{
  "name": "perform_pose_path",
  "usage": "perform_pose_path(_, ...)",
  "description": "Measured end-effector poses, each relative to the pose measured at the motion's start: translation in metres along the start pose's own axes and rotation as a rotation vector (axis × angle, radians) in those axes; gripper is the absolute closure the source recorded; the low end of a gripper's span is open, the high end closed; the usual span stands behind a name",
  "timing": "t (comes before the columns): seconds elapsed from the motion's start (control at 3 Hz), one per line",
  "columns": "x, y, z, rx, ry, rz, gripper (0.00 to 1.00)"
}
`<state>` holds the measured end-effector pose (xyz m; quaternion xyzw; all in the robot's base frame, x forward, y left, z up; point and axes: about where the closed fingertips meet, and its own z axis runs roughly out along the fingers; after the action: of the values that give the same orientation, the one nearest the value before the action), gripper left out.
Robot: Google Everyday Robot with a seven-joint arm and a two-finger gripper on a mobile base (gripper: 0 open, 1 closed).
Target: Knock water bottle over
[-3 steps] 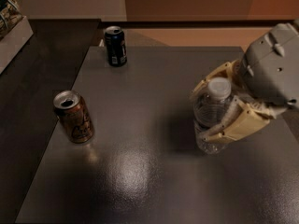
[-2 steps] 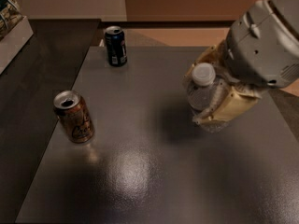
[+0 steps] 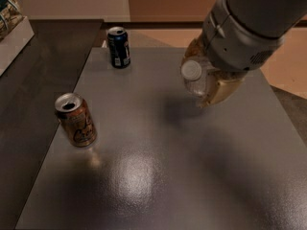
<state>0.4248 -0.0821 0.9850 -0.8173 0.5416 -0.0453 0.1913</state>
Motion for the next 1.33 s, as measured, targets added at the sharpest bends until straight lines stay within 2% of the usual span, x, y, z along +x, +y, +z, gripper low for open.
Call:
perform_pose_path(0.33, 0.024, -0.015, 0.016, -0.006, 0.095, -0.096, 1.00)
perform_pose_path(0.67, 0.046, -0.025, 0.036, -0.027, 0.157, -0.150, 1.00)
perform_pose_path(1.0, 0.065, -0.026, 0.059, -0.072, 0.207, -0.190, 0.82)
perform_pose_path(1.33, 0.081, -0.019, 0.080, -0.121, 0.242, -0.206, 0.59)
